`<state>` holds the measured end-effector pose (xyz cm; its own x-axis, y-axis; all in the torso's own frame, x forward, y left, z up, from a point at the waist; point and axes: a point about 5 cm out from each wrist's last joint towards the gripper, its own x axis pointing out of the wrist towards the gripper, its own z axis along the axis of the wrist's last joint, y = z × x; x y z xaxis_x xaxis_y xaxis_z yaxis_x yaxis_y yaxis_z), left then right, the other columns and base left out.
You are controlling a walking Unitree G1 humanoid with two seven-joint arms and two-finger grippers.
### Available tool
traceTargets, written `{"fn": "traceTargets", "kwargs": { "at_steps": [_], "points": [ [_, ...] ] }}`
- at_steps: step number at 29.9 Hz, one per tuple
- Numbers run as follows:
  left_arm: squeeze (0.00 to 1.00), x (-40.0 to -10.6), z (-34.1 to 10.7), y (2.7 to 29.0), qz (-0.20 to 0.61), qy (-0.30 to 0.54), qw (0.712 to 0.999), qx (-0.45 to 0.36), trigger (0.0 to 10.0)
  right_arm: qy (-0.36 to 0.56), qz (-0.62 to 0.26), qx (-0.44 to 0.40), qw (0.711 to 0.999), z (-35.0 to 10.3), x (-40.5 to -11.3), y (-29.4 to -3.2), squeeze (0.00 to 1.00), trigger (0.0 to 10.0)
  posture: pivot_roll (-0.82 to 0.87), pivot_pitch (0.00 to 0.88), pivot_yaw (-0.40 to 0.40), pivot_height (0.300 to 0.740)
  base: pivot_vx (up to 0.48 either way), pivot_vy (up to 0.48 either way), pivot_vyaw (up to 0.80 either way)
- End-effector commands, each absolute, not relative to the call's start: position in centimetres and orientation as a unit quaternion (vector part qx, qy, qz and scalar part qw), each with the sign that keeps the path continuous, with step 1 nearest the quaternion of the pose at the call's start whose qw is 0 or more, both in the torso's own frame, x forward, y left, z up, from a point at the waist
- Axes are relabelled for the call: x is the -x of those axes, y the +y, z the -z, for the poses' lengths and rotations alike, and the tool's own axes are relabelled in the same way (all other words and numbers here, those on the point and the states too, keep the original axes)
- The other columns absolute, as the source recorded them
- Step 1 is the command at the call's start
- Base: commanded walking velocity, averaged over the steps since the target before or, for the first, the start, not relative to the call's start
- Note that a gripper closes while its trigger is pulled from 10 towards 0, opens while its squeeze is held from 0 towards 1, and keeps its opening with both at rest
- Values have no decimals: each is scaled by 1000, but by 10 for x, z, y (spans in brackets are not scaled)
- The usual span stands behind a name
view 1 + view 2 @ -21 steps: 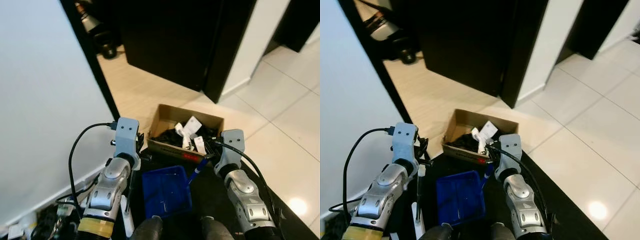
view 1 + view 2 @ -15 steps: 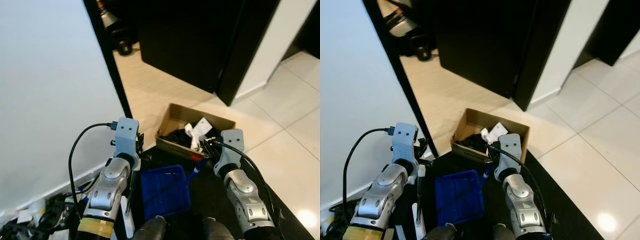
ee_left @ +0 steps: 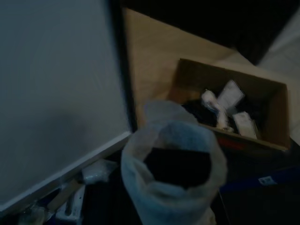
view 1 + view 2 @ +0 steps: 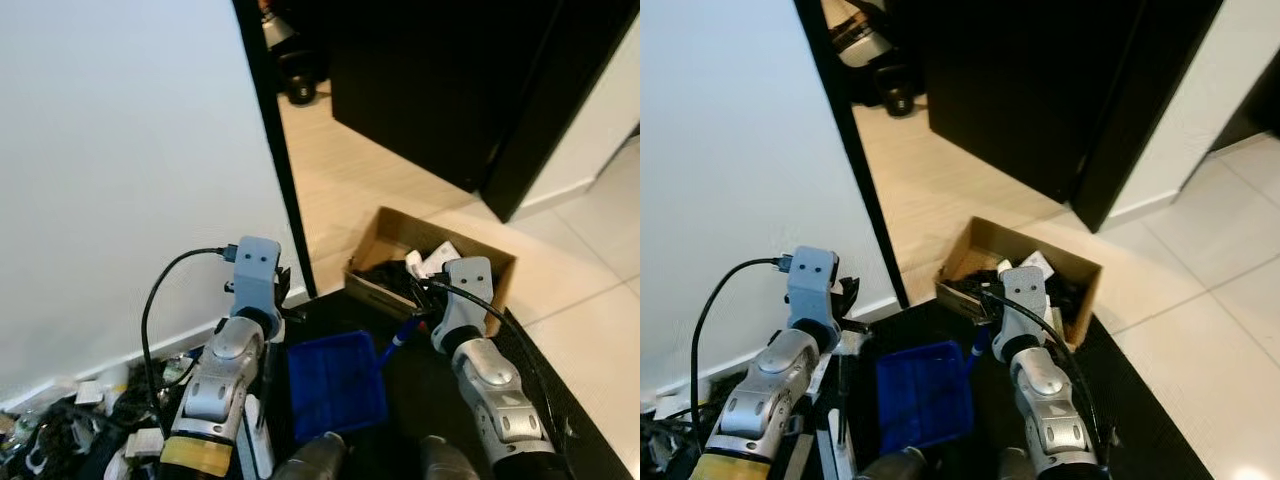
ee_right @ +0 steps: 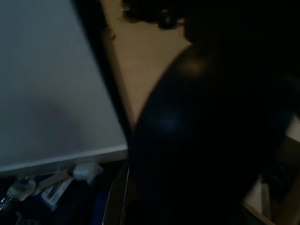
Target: Sweep floor
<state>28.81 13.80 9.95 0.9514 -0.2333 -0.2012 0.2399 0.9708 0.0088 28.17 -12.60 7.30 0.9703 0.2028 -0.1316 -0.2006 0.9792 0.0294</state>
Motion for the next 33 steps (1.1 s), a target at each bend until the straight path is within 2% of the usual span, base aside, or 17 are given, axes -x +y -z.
{"fn": "traceTargets", "kwargs": {
  "at_steps": [1,26,33],
  "points": [
    [0,-286,-96,142,113,108,987,-27,10000,55,-107,-16,993,-75,-281,-123,0,10000,109,155,37,740,0,0,731],
    [0,-286,-96,142,114,109,987,-27,10000,57,-102,-16,993,-74,-281,-124,0,10000,108,158,39,740,0,0,715],
    [0,-286,-96,142,115,110,987,-27,10000,61,-87,-25,994,-73,-282,-130,0,10000,107,160,42,740,0,0,66]
  ]
}}
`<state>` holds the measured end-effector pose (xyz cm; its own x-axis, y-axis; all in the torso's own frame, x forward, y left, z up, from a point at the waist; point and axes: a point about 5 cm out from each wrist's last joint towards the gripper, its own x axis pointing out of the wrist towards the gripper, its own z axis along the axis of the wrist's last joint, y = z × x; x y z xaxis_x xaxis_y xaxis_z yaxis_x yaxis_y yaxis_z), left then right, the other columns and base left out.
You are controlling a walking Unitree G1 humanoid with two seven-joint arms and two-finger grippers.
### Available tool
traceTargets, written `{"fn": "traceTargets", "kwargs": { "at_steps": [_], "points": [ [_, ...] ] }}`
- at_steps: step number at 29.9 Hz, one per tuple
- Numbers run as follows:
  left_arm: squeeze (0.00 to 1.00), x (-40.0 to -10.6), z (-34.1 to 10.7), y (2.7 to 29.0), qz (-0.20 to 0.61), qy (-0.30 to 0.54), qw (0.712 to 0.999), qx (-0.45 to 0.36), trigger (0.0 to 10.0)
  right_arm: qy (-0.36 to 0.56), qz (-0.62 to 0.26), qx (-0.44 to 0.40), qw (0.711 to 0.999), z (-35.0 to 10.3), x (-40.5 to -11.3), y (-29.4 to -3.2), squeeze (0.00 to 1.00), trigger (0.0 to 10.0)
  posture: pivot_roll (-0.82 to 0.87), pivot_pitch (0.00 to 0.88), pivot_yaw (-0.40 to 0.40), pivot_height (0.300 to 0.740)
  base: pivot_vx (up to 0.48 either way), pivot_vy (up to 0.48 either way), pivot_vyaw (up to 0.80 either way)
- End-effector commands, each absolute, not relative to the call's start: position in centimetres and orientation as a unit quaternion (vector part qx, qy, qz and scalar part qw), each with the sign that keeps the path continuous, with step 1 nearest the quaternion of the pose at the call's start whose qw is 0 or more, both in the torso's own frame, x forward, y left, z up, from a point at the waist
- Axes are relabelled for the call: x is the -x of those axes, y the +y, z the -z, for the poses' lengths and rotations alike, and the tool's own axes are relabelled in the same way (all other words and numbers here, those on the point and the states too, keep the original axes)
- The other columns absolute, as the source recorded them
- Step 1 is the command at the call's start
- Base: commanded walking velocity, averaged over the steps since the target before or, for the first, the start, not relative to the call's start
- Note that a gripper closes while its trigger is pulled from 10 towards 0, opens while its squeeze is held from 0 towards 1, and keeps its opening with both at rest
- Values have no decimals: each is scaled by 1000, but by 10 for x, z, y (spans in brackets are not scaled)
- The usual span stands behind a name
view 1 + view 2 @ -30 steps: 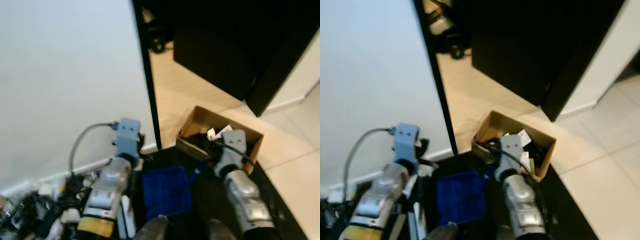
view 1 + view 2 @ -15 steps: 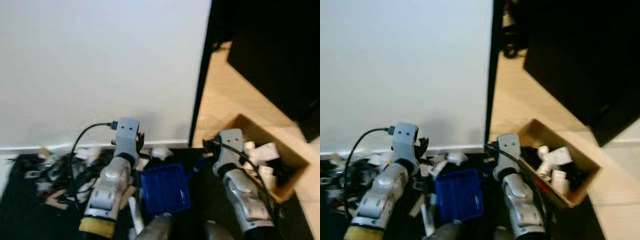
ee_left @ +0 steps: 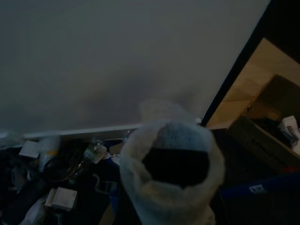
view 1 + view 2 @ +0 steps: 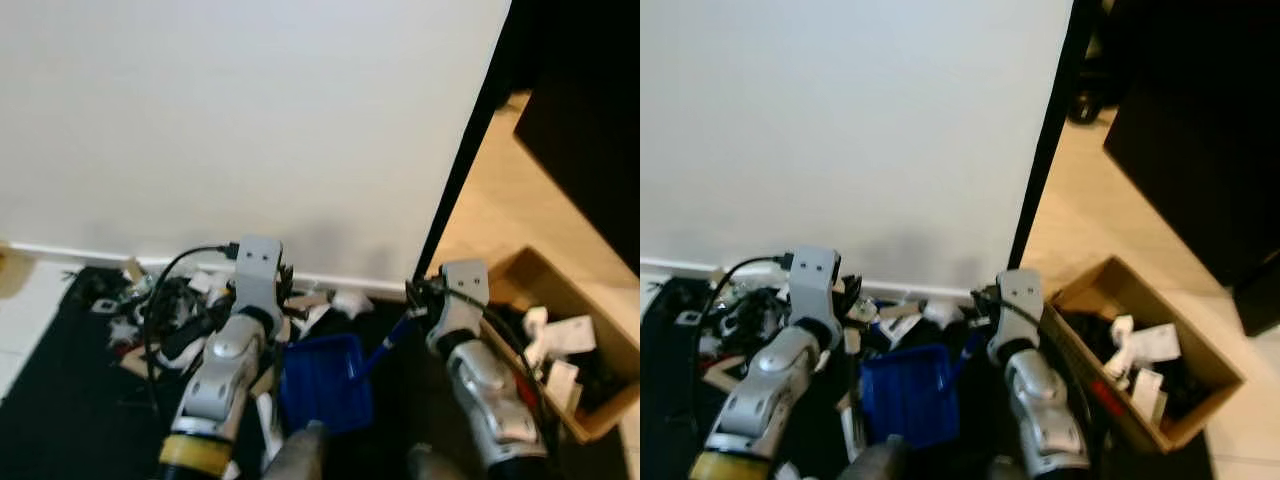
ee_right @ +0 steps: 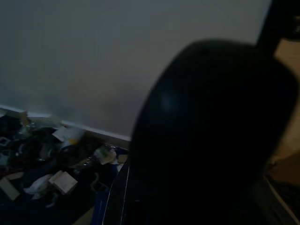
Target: Sweep floor
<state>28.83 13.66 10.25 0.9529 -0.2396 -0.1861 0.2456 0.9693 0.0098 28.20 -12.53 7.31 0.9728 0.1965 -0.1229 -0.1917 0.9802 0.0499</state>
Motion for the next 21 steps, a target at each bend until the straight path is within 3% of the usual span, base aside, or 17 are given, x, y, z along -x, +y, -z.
{"fn": "traceTargets", "kwargs": {
  "at_steps": [1,15,21],
  "points": [
    [0,-286,-96,142,115,110,987,-28,10000,61,-87,-25,994,-73,-282,-130,0,10000,107,160,42,740,0,0,0],
    [0,-287,-96,142,113,108,987,-24,10000,48,-70,-30,996,-77,-285,-134,0,10000,109,157,42,740,0,0,0],
    [0,-295,-112,161,98,75,992,7,10000,37,-47,-21,998,-82,-289,-151,0,10000,114,158,38,740,0,0,0]
  ]
}}
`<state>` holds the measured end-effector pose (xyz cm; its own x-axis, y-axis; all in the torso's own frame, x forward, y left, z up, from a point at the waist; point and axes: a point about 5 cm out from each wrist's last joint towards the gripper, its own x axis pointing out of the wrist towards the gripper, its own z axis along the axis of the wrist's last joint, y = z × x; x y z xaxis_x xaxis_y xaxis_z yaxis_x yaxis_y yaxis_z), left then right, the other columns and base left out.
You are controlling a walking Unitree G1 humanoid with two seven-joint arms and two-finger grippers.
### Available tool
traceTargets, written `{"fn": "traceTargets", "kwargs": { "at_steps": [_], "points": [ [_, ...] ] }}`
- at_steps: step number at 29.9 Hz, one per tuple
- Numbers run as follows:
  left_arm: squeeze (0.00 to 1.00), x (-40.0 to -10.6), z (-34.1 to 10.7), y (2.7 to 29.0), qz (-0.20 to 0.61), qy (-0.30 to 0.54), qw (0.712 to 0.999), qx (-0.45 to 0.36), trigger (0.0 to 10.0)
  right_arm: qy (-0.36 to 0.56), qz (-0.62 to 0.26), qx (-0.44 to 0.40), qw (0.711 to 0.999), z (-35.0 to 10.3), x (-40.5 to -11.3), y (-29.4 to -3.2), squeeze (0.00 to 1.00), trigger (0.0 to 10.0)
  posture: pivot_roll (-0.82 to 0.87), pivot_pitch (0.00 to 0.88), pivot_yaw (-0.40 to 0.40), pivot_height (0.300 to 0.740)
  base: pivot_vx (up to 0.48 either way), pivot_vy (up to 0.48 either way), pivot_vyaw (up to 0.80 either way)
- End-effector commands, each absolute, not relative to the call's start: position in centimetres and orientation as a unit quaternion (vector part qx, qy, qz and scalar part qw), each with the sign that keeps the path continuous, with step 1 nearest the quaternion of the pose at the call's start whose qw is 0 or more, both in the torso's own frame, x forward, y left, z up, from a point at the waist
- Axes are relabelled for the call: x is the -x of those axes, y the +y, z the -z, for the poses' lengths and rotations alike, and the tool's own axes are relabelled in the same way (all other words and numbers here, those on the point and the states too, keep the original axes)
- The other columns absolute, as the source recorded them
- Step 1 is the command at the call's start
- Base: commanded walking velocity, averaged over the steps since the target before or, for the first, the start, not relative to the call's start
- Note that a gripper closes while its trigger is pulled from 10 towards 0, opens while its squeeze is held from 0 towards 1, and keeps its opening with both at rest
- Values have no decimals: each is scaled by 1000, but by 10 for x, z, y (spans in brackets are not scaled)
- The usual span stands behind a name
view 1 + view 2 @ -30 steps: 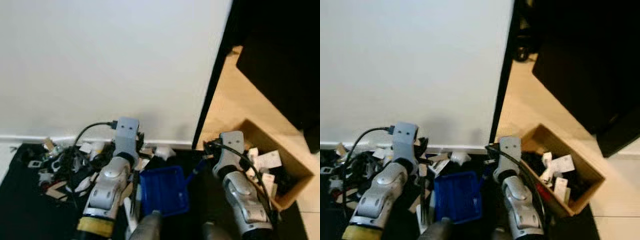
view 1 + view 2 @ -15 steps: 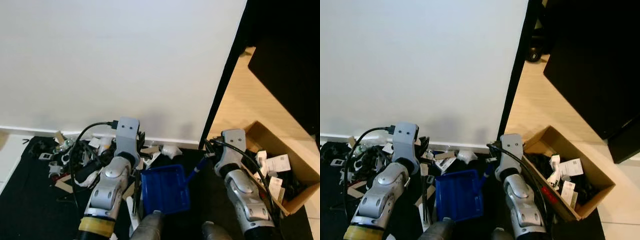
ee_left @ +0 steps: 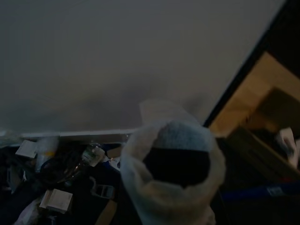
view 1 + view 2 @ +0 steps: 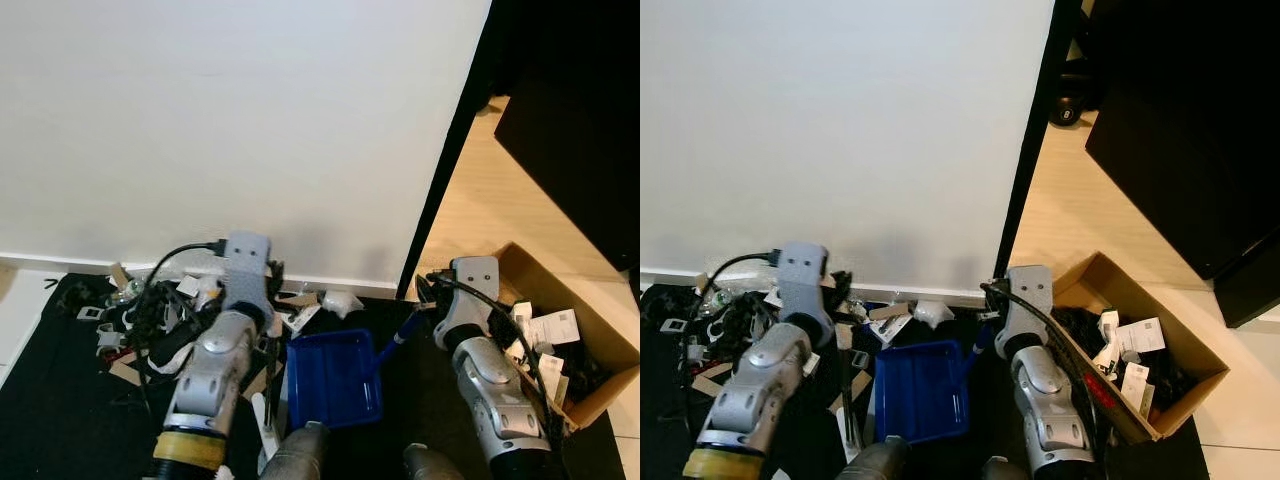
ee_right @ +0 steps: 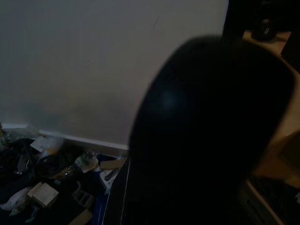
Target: Sweep floor
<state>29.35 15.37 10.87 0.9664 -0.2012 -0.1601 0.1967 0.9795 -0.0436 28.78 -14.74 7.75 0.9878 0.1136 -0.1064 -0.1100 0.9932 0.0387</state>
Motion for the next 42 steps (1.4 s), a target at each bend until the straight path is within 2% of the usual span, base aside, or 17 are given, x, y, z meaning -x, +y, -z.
{"fn": "traceTargets", "kwargs": {
  "at_steps": [1,8,12,16,19,24,25,27,32,36,42],
  "points": [
    [0,-296,-121,170,109,61,992,11,10000,39,-43,-13,998,-83,-289,-160,0,10000,117,163,39,740,0,0,0],
    [0,-299,-161,189,171,9,985,16,10000,61,-11,11,998,-74,-288,-185,0,10000,140,194,60,740,0,0,0],
    [0,-306,-181,200,180,-25,983,-24,10000,67,-14,18,998,-73,-294,-181,0,10000,161,219,82,740,0,0,0],
    [0,-307,-187,209,201,-27,978,-47,10000,76,-1,25,997,-71,-298,-181,0,10000,182,241,96,740,0,0,0],
    [0,-303,-191,221,256,-24,964,-74,10000,81,32,25,996,-67,-302,-189,0,10000,203,264,111,740,0,0,0],
    [0,-301,-190,229,267,-16,958,-106,10000,80,44,40,995,-69,-305,-192,0,10000,217,286,121,740,0,0,0],
    [0,-299,-187,236,284,-4,951,-122,10000,79,65,45,994,-75,-307,-202,0,10000,213,294,129,740,0,0,0],
    [0,-299,-187,236,284,-4,951,-122,10000,79,65,45,994,-75,-307,-202,0,10000,213,294,129,740,0,0,0],
    [0,-299,-175,239,304,6,943,-133,10000,62,89,47,993,-90,-305,-222,0,10000,185,291,127,740,0,0,0],
    [0,-298,-162,227,324,3,938,-123,10000,4,83,33,996,-116,-302,-229,0,10000,153,279,113,740,0,0,0],
    [0,-300,-157,215,334,-6,936,-112,10000,-19,66,21,997,-131,-300,-231,0,10000,124,267,99,740,0,0,0]
  ]
}}
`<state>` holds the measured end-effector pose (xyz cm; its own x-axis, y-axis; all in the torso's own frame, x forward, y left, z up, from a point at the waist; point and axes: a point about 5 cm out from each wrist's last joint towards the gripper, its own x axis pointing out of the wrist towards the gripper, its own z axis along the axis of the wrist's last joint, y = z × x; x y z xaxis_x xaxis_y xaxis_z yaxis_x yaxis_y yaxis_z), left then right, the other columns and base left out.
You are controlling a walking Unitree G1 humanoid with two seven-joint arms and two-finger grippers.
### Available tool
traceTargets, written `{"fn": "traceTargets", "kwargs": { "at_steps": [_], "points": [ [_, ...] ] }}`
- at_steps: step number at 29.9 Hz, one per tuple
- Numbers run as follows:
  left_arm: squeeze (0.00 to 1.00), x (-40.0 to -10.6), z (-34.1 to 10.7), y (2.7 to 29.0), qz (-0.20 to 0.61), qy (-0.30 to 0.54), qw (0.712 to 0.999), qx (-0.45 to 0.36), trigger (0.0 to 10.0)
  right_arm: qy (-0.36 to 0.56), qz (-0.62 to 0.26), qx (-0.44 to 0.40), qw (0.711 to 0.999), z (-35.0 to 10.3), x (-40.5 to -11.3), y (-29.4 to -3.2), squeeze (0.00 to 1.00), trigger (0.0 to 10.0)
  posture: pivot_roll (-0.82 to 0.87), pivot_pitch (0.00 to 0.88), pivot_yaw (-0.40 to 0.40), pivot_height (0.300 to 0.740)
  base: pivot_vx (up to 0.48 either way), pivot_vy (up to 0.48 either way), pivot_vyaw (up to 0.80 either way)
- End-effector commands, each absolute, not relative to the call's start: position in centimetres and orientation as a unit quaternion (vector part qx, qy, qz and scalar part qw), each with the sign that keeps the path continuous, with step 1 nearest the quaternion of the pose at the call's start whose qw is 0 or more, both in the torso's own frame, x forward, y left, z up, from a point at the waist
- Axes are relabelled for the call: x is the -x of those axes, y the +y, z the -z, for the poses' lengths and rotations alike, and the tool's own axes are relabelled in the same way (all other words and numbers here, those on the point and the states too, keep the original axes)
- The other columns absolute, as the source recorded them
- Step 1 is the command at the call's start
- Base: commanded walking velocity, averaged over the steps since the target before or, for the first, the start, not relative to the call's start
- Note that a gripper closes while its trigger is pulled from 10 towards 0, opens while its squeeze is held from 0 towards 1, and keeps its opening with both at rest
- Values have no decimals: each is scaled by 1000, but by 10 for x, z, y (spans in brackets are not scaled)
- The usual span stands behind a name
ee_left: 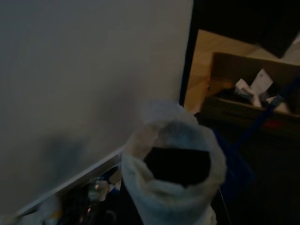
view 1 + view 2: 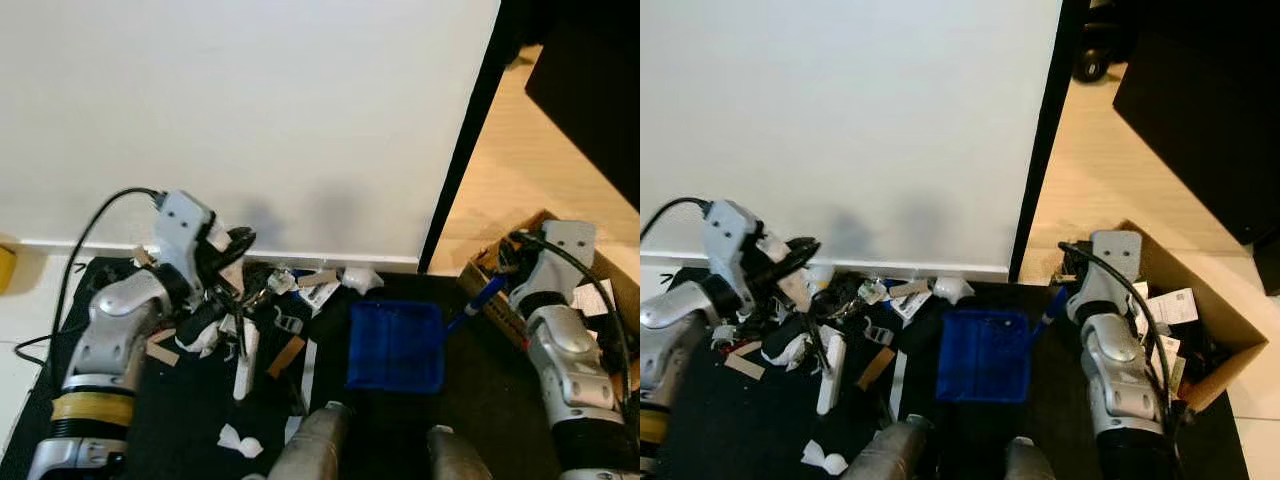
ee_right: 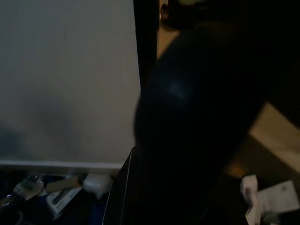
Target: Sweep floor
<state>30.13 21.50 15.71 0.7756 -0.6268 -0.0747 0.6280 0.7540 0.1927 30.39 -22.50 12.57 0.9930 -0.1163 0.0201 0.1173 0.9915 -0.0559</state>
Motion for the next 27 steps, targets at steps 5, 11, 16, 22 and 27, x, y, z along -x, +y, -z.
{"fn": "traceTargets", "kwargs": {
  "at_steps": [5,11,16,22,27],
  "points": [
    [0,-302,-157,208,335,-20,936,-107,10000,-15,69,37,997,-140,-293,-244,0,10000,93,255,83,740,0,0,0],
    [0,-306,-152,197,339,-26,936,-94,10000,38,73,45,996,-123,-287,-255,0,10000,83,247,83,740,0,0,0],
    [0,-310,-152,192,341,-31,935,-95,10000,61,80,41,994,-109,-292,-251,0,10000,86,246,84,740,0,0,0],
    [0,-312,-153,191,342,-35,934,-97,10000,75,77,4,994,-96,-303,-240,0,10000,107,251,82,740,0,0,0],
    [0,-311,-153,191,343,-38,933,-100,10000,62,78,-1,995,-100,-306,-240,0,10000,116,251,79,740,0,0,0]
  ]
}}
